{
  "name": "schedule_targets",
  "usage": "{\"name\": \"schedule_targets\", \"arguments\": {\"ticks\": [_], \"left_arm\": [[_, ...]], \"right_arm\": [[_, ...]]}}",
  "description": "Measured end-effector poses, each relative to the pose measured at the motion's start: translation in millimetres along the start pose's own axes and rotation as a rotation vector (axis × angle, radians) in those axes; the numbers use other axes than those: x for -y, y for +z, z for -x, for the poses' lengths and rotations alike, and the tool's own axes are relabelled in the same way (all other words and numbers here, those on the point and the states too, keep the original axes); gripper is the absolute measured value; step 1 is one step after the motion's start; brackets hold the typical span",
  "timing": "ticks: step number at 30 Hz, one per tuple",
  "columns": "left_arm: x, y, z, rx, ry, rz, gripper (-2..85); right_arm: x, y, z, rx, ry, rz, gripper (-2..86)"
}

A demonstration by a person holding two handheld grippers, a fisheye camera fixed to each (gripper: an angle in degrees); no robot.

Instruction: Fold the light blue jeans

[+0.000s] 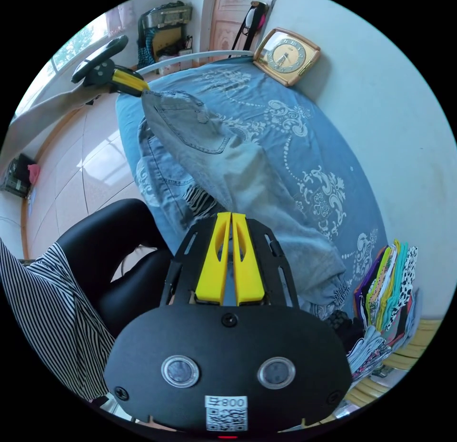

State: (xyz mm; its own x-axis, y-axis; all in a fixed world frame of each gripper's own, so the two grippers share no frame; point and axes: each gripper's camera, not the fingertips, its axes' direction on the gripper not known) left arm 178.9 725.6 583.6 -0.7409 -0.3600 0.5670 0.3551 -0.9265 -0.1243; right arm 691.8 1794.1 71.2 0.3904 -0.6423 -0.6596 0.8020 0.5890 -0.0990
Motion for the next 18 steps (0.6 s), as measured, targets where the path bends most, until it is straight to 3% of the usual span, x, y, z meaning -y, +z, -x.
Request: {"name": "schedule_targets", "arguments": {"ticks": [18], "left_arm": [[-28, -20, -40, -0.003, 0.043, 0.066, 0.5]], "right_arm": [[3, 101, 66, 0.099, -0.115, 0.168, 0.1]]}}
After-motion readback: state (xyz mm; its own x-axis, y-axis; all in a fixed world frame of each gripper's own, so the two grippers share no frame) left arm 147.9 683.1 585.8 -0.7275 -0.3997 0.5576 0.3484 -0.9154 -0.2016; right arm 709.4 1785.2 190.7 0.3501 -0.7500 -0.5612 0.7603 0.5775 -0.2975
